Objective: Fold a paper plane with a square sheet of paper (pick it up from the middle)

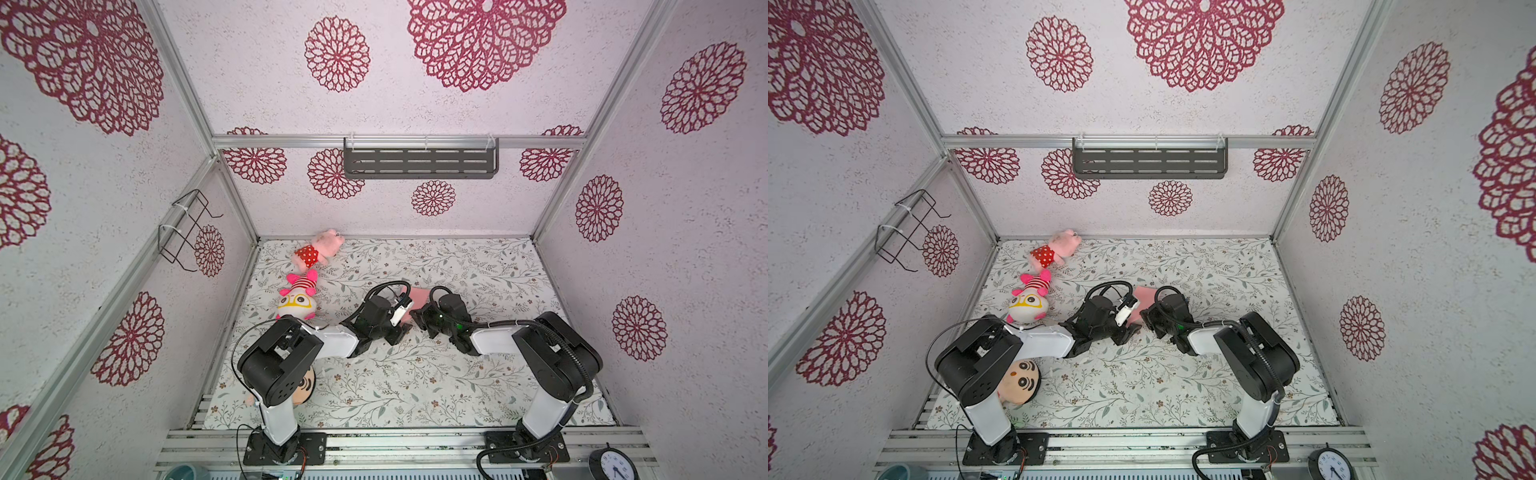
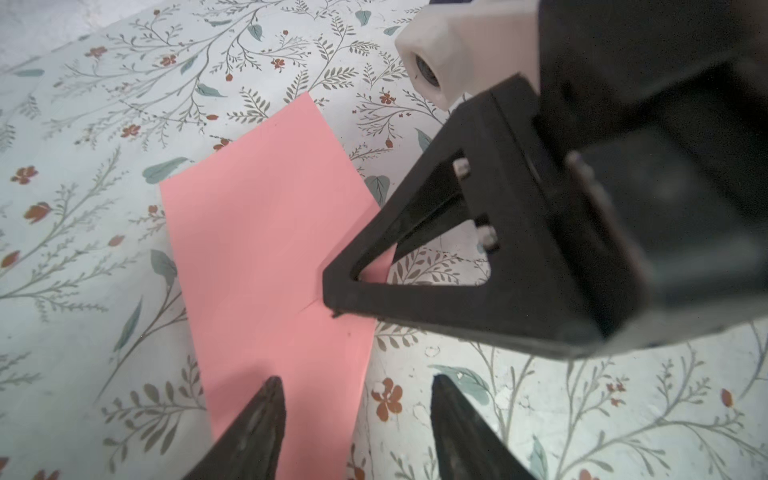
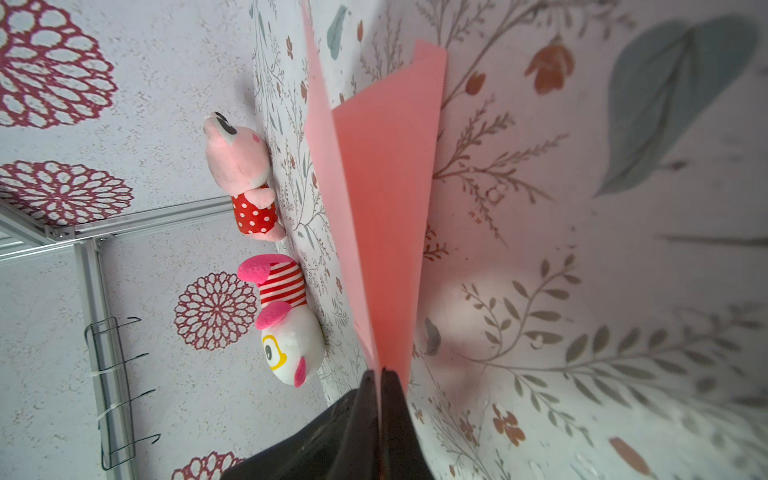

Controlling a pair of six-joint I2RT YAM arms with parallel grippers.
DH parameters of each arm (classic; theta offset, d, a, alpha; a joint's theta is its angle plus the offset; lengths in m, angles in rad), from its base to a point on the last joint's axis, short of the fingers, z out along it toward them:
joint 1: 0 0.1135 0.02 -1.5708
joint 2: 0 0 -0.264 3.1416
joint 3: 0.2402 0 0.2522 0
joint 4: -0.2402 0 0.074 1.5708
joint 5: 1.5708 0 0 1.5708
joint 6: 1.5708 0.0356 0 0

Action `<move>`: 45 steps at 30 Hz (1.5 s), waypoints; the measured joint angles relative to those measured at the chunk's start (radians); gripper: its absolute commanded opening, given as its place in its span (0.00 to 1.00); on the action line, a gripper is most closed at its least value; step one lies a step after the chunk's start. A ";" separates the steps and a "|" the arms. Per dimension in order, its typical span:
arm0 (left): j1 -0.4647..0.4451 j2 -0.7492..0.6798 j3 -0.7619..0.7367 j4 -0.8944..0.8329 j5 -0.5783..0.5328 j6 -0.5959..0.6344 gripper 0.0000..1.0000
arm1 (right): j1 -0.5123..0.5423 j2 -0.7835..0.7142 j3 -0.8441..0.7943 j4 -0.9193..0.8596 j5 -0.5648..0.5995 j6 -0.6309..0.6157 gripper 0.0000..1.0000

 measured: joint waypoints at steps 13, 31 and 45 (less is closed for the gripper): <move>-0.008 0.028 -0.048 0.109 -0.086 0.108 0.38 | 0.000 0.000 0.029 -0.082 -0.042 0.053 0.06; -0.010 0.031 -0.049 0.134 -0.095 0.152 0.09 | -0.006 -0.001 0.049 -0.123 -0.064 0.066 0.45; -0.007 0.046 -0.048 0.113 -0.013 0.109 0.00 | -0.091 -0.267 0.004 -0.303 0.090 -0.099 0.66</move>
